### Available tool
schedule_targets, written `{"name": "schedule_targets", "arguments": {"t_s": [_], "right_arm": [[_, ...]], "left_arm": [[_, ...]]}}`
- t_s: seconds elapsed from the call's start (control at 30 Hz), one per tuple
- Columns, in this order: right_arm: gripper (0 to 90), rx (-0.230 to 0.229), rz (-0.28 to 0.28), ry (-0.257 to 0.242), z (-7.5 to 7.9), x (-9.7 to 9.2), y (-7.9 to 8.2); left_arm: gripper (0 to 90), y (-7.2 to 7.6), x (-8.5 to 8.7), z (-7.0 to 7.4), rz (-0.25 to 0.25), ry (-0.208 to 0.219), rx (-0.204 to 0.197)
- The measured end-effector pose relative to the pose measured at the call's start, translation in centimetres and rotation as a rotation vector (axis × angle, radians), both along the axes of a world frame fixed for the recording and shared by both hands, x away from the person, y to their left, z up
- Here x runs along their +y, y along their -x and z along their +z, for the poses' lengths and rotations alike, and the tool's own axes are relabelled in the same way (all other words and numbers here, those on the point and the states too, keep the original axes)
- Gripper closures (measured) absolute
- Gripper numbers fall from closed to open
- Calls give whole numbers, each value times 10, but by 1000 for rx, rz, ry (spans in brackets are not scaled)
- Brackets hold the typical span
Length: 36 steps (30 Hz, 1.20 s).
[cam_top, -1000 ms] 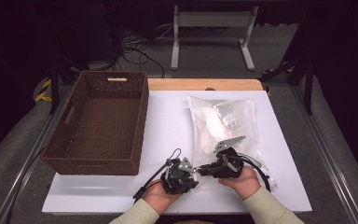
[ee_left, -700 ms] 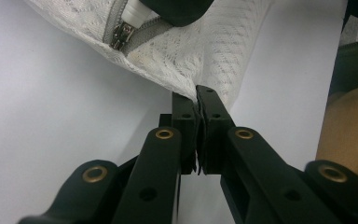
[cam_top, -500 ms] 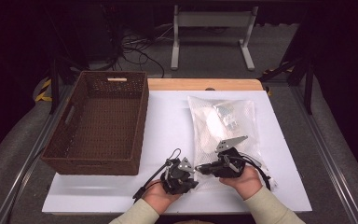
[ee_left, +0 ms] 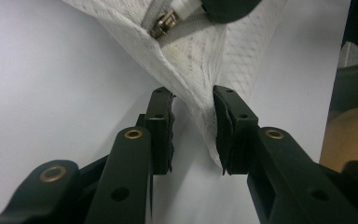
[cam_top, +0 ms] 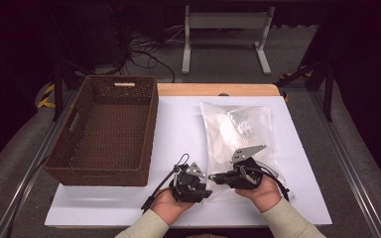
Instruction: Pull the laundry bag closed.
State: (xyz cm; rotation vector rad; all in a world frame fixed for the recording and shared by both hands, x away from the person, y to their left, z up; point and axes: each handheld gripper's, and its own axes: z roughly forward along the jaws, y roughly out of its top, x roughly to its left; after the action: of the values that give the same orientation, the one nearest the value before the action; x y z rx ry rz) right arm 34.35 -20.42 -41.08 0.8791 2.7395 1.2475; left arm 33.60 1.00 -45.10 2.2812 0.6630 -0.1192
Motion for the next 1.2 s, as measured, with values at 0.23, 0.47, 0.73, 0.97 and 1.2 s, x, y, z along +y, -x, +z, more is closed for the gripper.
{"name": "schedule_targets", "arguments": {"t_s": [0.23,0.47,0.73,0.97,1.2], "right_arm": [[858,-6,3,8,-1,2,0],[852,-30,9,38,0,2,4],[848,-22,2,34,-1,4,2],[858,-15,8,20,-2,3,1],[860,-3,6,-8,-1,-3,1]], "left_arm": [[708,-9,1,-2,10,45,31],[866,-4,-2,4,5,3,-51],[868,-1,-6,5,-4,-3,-71],[871,-1,-4,5,1,-14,-78],[877,0,3,6,28,-11,-77]]}}
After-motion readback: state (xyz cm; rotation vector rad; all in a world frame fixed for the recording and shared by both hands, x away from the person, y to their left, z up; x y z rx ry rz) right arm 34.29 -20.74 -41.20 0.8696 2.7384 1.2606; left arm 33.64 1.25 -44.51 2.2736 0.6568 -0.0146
